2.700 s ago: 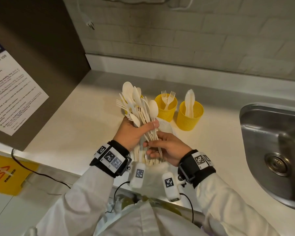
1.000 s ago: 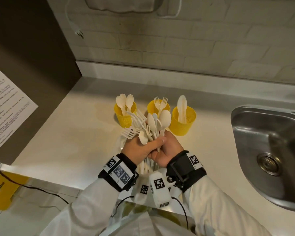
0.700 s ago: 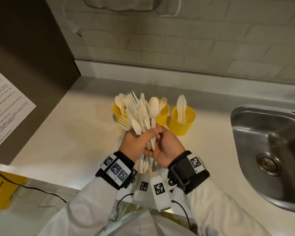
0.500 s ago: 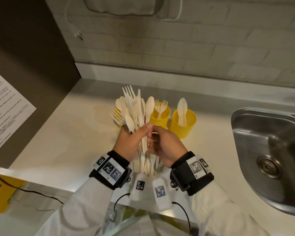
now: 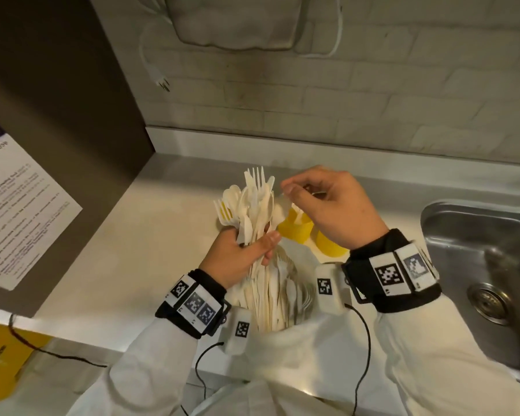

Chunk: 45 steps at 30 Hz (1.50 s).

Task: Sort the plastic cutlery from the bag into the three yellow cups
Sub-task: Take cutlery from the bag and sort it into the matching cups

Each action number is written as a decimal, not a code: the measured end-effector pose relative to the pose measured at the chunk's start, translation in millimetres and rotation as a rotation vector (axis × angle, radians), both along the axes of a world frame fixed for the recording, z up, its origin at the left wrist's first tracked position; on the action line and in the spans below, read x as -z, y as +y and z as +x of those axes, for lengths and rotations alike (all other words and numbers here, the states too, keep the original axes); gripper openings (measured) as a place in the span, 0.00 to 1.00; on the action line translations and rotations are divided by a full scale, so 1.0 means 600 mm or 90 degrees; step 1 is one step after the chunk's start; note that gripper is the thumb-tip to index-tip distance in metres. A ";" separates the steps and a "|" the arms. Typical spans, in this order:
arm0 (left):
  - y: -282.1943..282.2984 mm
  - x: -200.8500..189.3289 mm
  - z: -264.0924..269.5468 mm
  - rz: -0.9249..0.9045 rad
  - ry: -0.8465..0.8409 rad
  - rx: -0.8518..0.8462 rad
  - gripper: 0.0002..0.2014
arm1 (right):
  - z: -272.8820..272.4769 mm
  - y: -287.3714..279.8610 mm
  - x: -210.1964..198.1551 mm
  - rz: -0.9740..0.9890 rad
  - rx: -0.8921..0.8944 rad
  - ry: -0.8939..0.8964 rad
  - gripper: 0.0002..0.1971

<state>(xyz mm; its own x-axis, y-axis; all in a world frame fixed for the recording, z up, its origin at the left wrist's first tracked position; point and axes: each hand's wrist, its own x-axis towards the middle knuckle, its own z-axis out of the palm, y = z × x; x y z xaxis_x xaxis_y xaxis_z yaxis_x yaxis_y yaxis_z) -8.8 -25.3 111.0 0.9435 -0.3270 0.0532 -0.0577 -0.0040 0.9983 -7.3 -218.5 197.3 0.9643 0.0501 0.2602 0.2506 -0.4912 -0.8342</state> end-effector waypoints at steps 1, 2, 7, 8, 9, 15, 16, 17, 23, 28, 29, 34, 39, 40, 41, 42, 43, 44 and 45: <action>0.004 -0.002 0.000 0.011 -0.003 -0.003 0.12 | 0.002 0.007 -0.004 -0.016 -0.016 -0.003 0.06; 0.007 -0.005 0.001 0.019 -0.003 -0.005 0.11 | 0.005 0.015 -0.005 -0.022 -0.026 -0.010 0.05; 0.019 -0.006 0.001 0.022 0.017 -0.010 0.17 | 0.013 0.043 0.002 -0.036 0.020 -0.053 0.03; 0.021 -0.007 0.001 0.026 0.018 -0.007 0.14 | 0.015 0.047 0.002 -0.033 0.023 -0.055 0.03; 0.024 -0.007 0.001 0.033 0.018 -0.004 0.11 | 0.016 0.050 0.001 -0.027 0.028 -0.053 0.04; 0.045 -0.014 0.005 0.067 0.001 -0.005 0.07 | 0.027 0.071 -0.003 0.061 0.114 -0.041 0.07; 0.049 -0.014 0.006 0.077 -0.004 -0.007 0.08 | 0.027 0.076 -0.003 0.053 0.098 -0.025 0.07; 0.053 -0.014 0.007 0.089 -0.010 -0.007 0.08 | 0.026 0.081 -0.003 0.028 0.074 -0.013 0.08; 0.077 -0.007 0.021 0.135 -0.024 -0.018 0.12 | 0.033 0.105 0.008 0.063 0.071 -0.059 0.12; 0.082 -0.009 0.031 0.172 -0.029 -0.022 0.15 | 0.042 0.105 0.005 0.251 0.108 -0.049 0.10; 0.082 -0.009 0.033 0.176 -0.029 -0.021 0.13 | 0.044 0.105 0.003 0.306 0.111 -0.045 0.09; 0.082 -0.006 0.045 0.155 -0.026 -0.020 0.14 | 0.053 0.100 -0.016 0.548 0.122 -0.097 0.09; 0.073 -0.004 0.063 0.075 -0.009 -0.017 0.10 | 0.064 0.070 -0.021 0.601 0.142 -0.162 0.11; 0.073 -0.003 0.066 0.073 -0.008 -0.014 0.10 | 0.066 0.066 -0.018 0.582 0.141 -0.169 0.11; 0.073 -0.001 0.069 0.071 -0.009 -0.006 0.10 | 0.069 0.064 -0.012 0.555 0.145 -0.175 0.11; 0.073 0.002 0.072 0.065 -0.010 0.008 0.10 | 0.071 0.063 -0.007 0.523 0.151 -0.173 0.11; 0.073 0.004 0.073 0.054 -0.010 0.027 0.10 | 0.074 0.062 0.000 0.492 0.158 -0.162 0.11; 0.074 0.005 0.075 0.036 -0.009 0.050 0.09 | 0.076 0.063 0.005 0.461 0.160 -0.138 0.10; 0.074 0.005 0.075 0.015 -0.001 0.079 0.09 | 0.078 0.063 0.011 0.423 0.160 -0.101 0.09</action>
<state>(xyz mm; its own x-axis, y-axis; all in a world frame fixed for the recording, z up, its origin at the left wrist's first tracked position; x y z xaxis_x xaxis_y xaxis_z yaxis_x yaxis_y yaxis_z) 36.1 19.3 108.1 0.8958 -0.4420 0.0459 -0.0610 -0.0201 0.9979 39.4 -180.5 190.5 0.8743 -0.3846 0.2962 0.3394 0.0481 -0.9394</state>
